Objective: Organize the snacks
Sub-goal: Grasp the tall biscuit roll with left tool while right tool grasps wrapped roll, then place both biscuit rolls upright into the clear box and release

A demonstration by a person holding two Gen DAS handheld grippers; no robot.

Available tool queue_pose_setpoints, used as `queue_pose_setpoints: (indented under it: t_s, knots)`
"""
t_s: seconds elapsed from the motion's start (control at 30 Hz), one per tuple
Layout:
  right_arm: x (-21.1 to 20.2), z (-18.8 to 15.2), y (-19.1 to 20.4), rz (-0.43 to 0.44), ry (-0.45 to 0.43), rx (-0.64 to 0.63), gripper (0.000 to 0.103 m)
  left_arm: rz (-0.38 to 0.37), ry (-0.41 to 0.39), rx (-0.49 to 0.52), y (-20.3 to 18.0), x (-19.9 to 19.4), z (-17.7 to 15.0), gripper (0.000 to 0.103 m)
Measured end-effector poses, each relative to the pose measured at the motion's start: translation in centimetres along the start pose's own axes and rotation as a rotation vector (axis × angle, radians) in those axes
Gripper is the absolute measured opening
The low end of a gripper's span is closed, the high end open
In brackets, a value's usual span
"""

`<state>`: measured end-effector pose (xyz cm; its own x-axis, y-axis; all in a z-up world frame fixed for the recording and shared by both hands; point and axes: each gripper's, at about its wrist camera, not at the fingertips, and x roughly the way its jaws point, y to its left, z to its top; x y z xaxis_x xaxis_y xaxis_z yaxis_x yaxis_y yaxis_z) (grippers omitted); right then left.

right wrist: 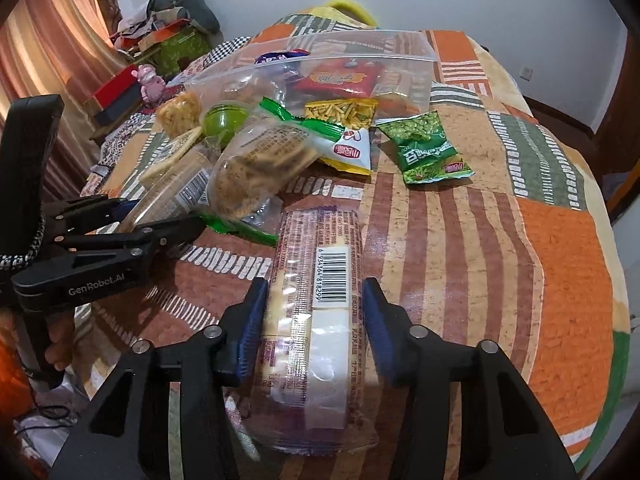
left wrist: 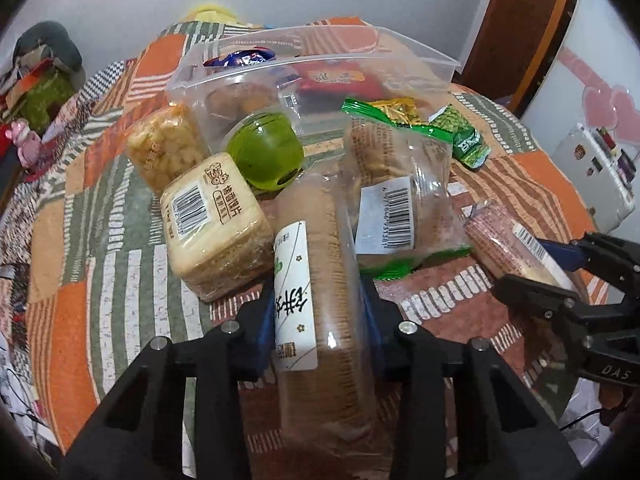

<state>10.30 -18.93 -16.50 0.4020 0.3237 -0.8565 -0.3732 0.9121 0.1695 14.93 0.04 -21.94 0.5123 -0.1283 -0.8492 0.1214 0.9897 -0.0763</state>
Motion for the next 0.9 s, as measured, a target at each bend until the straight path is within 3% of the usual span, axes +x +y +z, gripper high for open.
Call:
queue_pose_setpoints:
  t_s: [0.37,0.6,0.9]
  knots:
    - [-0.6,0.6,-0.2,-0.014,-0.025,-0.003,0.043,-0.026,0.002,-0.014,0.9,-1.5,-0.1,0.035]
    - [-1.7,1.6,-0.8,-0.027,-0.071,0.002,0.043,-0.022,-0.052,-0.012,0.7,-3.6,0.7,0.034]
    - [-3.6,5.0,-1.2,-0.028,-0.17,0.008,0.043,-0.02,-0.137,-0.022,1.0,-5.8,4.1,0.034]
